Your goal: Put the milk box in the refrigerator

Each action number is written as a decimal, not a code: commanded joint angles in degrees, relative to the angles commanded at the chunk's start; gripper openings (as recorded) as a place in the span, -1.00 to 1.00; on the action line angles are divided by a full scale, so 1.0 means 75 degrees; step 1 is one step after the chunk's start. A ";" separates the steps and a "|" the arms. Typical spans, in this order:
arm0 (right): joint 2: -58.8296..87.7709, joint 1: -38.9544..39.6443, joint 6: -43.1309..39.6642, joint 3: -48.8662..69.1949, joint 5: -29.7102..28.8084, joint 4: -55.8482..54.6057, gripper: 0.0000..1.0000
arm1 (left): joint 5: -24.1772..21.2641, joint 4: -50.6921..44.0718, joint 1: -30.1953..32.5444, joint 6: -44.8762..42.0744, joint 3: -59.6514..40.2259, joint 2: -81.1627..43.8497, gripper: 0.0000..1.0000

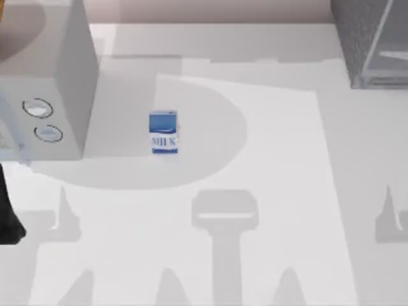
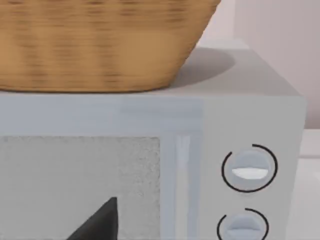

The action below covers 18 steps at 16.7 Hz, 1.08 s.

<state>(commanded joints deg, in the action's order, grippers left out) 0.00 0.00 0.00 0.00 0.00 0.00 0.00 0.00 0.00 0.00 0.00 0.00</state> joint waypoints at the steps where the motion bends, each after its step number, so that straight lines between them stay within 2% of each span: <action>1: 0.0000 0.0000 0.0000 0.0000 0.0000 0.0000 1.00 | 0.0000 0.0000 0.0000 0.0000 0.0000 0.0000 1.00; 4: 0.0166 0.0058 -0.0013 0.0117 -0.0031 -0.0049 1.00 | 0.0000 0.0000 0.0000 0.0000 0.0000 0.0000 1.00; 8: 0.1521 0.0494 -0.0097 0.0975 -0.0304 -0.0453 1.00 | 0.0000 0.0000 0.0000 0.0000 0.0000 0.0000 1.00; 13: 0.4487 0.1427 -0.0290 0.2790 -0.1037 -0.1409 1.00 | 0.0000 0.0000 0.0000 0.0000 0.0000 0.0000 1.00; 18: 0.8107 0.2604 -0.0593 0.4994 -0.2176 -0.2762 1.00 | 0.0000 0.0000 0.0000 0.0000 0.0000 0.0000 1.00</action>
<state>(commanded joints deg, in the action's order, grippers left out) 60.81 19.53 -4.45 37.46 -16.32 -20.71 0.00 0.00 0.00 0.00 0.00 0.00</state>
